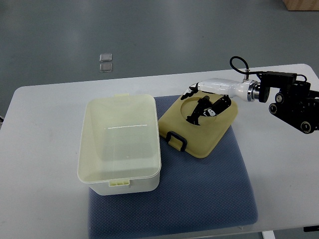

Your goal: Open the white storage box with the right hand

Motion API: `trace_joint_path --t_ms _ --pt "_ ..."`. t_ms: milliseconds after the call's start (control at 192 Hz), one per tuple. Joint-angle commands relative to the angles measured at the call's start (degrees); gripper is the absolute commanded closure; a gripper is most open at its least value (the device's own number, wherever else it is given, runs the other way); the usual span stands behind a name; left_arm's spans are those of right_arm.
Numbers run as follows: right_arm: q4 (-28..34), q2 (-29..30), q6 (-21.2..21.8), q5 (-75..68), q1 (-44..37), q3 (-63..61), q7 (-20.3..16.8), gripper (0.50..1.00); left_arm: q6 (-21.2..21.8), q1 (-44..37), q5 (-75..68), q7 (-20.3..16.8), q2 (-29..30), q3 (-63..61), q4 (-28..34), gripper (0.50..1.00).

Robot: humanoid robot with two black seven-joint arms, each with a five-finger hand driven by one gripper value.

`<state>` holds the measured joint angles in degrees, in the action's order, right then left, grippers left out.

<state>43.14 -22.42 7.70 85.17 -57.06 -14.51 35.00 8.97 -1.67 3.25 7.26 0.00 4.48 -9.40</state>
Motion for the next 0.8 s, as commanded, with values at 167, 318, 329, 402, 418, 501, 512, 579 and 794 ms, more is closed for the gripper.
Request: trace_joint_path --t_ms 167,318,329,402,418,501,512,579,794 --pt "0.0 -0.6 0.5 -6.9 -0.2 -0.4 0.0 0.583 0.0 0.0 0.0 0.0 0.0 0.0 0.0 0.5" --pt "0.0 -1.3 4.2 -19.1 -0.3 -3.2 0.0 0.572 0.0 0.0 0.0 0.0 0.0 0.0 0.0 0.5" --pt "0.0 -1.3 4.4 -19.8 -0.4 -3.3 0.0 0.572 0.0 0.0 0.0 -0.1 0.0 0.0 0.0 0.5" --pt "-0.1 -1.7 6.4 -25.1 -0.7 -4.0 0.0 0.572 0.1 0.0 0.0 -0.1 0.0 0.0 0.0 0.5" --pt "-0.1 -1.8 6.7 -26.6 -0.7 -4.7 0.0 0.572 0.0 0.0 0.0 -0.1 0.0 0.0 0.0 0.5" --pt "-0.4 -1.7 7.8 -33.0 -0.7 -7.6 0.0 0.572 0.0 0.0 0.0 -0.1 0.0 0.0 0.0 0.5" --pt "-0.4 -1.6 7.9 -33.7 -0.7 -7.9 0.0 0.572 0.0 0.0 0.0 -0.1 0.0 0.0 0.0 0.5" --pt "-0.4 -1.4 7.8 -37.5 -0.7 -8.6 0.0 0.572 0.0 0.0 0.0 0.0 0.0 0.0 0.0 0.5" --pt "-1.9 -0.5 6.0 -58.2 1.2 -11.7 0.0 0.572 0.0 0.0 0.0 -0.1 0.0 0.0 0.0 0.5"
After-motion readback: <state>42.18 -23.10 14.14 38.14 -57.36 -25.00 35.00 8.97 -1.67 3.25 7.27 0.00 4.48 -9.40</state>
